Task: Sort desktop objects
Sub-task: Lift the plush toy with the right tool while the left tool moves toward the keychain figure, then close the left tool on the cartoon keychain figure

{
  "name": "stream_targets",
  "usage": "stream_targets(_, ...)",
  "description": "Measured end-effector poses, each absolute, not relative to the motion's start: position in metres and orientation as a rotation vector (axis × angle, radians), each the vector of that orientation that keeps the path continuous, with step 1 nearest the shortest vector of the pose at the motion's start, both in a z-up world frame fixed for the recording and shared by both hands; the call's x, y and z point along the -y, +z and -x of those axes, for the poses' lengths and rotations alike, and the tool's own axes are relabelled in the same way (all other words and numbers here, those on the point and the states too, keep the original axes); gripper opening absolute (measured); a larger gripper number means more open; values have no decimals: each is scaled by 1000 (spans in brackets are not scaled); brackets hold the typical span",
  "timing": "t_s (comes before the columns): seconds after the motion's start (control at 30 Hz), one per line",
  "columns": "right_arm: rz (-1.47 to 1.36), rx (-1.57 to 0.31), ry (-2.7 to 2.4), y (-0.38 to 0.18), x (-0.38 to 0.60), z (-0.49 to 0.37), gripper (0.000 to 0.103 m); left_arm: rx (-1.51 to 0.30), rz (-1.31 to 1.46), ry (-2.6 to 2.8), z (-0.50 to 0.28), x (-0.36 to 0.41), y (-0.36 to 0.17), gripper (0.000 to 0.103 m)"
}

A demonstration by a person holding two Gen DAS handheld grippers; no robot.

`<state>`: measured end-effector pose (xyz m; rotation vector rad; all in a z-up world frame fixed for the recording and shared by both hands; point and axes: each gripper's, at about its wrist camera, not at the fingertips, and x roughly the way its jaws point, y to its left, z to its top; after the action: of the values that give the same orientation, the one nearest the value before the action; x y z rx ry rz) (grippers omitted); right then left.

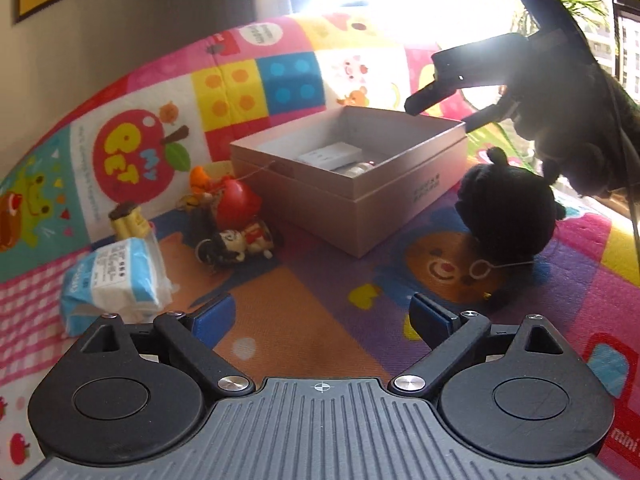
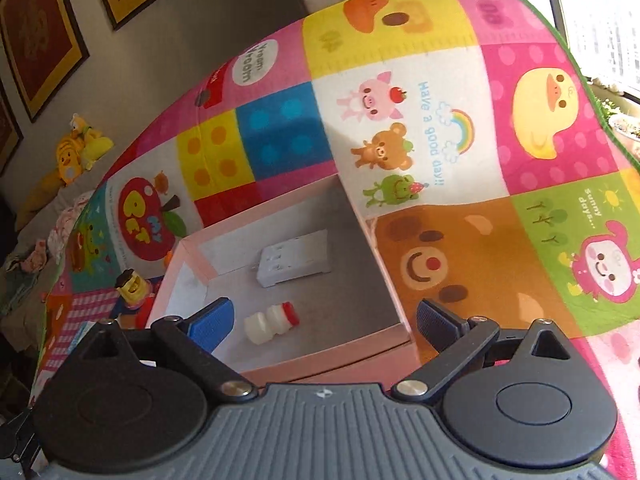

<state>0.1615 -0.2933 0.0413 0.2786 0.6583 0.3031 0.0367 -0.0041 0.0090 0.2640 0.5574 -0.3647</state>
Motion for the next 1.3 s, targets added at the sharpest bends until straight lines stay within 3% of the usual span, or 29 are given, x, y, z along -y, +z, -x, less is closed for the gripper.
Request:
stream_targets(0.27, -137, -618, 403, 51, 273, -132, 102, -563, -178, -116, -87, -11, 15, 95)
stream_targets(0.3, -128, -617, 394, 51, 275, -130, 102, -574, -160, -111, -93, -13, 13, 92)
stream_targets(0.37, -124, -626, 373, 48, 280, -129, 102, -595, -144, -109, -102, -17, 10, 72)
stream_targets(0.43, -135, -639, 358, 45, 286, -128, 102, -596, -153, -123, -109, -18, 8, 68)
stream_targets(0.87, -173, -672, 312, 36, 306, -111, 102, -591, -343, -223, -138, 4, 0, 67)
stream_targets(1.3, -208, -666, 307, 35, 314, -90, 102, -648, -211, -315, -62, 8, 15, 66)
